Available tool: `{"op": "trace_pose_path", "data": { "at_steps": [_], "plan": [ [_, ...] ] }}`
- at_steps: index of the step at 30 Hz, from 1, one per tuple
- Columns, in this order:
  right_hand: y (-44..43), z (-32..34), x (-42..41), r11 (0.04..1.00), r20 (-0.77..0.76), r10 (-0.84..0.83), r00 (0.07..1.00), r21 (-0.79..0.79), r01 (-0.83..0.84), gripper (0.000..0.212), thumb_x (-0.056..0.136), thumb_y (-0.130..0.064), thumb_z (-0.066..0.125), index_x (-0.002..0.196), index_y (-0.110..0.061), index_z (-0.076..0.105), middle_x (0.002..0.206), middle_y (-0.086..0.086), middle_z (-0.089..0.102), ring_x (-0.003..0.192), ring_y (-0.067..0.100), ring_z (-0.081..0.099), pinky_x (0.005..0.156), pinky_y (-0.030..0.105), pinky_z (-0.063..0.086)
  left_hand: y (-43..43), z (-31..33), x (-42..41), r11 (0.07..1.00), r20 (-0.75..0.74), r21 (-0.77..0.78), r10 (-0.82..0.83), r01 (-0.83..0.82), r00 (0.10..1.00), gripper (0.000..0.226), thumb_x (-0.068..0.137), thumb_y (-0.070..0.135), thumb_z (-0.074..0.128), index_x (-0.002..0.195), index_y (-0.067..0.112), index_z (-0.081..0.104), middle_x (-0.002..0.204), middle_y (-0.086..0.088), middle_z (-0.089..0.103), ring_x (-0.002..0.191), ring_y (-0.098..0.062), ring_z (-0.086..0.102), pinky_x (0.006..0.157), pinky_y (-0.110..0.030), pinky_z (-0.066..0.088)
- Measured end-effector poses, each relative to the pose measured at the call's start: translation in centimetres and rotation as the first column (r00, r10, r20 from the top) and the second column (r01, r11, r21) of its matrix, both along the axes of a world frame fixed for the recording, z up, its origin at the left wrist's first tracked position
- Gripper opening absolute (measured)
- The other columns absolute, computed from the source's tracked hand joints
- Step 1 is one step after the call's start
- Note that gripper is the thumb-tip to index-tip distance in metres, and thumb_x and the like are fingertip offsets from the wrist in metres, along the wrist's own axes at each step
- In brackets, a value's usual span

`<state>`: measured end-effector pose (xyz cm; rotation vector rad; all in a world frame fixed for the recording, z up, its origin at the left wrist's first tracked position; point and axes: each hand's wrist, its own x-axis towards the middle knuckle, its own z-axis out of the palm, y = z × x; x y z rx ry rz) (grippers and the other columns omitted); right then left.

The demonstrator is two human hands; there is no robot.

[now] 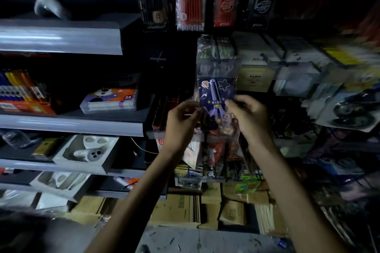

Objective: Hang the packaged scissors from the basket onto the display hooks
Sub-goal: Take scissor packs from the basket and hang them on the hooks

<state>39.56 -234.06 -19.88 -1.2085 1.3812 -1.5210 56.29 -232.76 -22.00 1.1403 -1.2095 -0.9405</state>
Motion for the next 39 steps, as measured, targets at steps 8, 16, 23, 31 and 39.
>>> {"op": "trace_pose_path", "data": {
  "at_steps": [8, 16, 23, 31, 39],
  "plan": [
    [3.8, -3.0, 0.6, 0.996, -0.267, -0.079, 0.960, -0.053, 0.067, 0.047, 0.094, -0.034, 0.072, 0.136, -0.041, 0.052, 0.109, -0.015, 0.072, 0.081, 0.001, 0.071, 0.065, 0.027, 0.056, 0.8, -1.1, -0.6, 0.993, -0.046, -0.069, 0.096, -0.099, 0.994, 0.005, 0.097, 0.010, 0.073, 0.101, 0.013, 0.074, 0.092, -0.001, 0.078, 0.087, -0.013, 0.074, 0.077, -0.027, 0.056],
    [3.5, -3.2, 1.4, 0.998, -0.341, -0.065, 0.938, -0.048, 0.052, 0.059, 0.098, -0.037, 0.066, 0.152, -0.040, 0.042, 0.118, -0.020, 0.067, 0.084, -0.003, 0.068, 0.057, 0.008, 0.047, 1.9, -2.6, -1.0, 0.997, 0.011, -0.066, 0.029, -0.029, 1.000, 0.041, 0.102, 0.030, 0.067, 0.142, 0.030, 0.061, 0.134, 0.010, 0.068, 0.120, 0.000, 0.065, 0.092, -0.018, 0.056],
    [2.0, -3.6, 2.3, 0.997, -0.410, -0.072, 0.909, 0.000, 0.079, 0.064, 0.100, -0.035, 0.063, 0.156, -0.046, 0.032, 0.111, -0.024, 0.063, 0.065, 0.001, 0.065, 0.044, 0.013, 0.043, 0.4, -3.5, -0.5, 0.998, 0.042, -0.053, -0.029, 0.031, 0.999, 0.055, 0.103, 0.032, 0.066, 0.154, 0.041, 0.046, 0.139, 0.007, 0.064, 0.122, -0.003, 0.065, 0.093, -0.022, 0.055],
    [-0.7, -3.0, 2.6, 0.996, -0.396, -0.074, 0.915, 0.014, 0.087, 0.066, 0.098, -0.039, 0.065, 0.156, -0.044, 0.032, 0.101, -0.017, 0.067, 0.067, 0.005, 0.066, 0.051, 0.021, 0.052, -2.6, -3.3, -0.3, 0.997, 0.110, -0.066, 0.039, -0.032, 0.993, 0.056, 0.096, 0.041, 0.065, 0.145, 0.060, 0.046, 0.127, -0.005, 0.064, 0.115, -0.015, 0.068, 0.097, -0.040, 0.059],
    [-2.5, -3.7, 2.8, 0.992, -0.384, -0.107, 0.917, 0.017, 0.123, 0.068, 0.098, -0.032, 0.064, 0.155, -0.045, 0.030, 0.091, -0.011, 0.069, 0.063, 0.011, 0.066, 0.051, 0.031, 0.053, -4.2, -3.9, -0.8, 0.995, 0.149, -0.062, 0.089, -0.080, 0.985, 0.053, 0.098, 0.038, 0.062, 0.148, 0.049, 0.047, 0.123, -0.002, 0.068, 0.110, -0.015, 0.069, 0.095, -0.045, 0.060]
  ]
}}
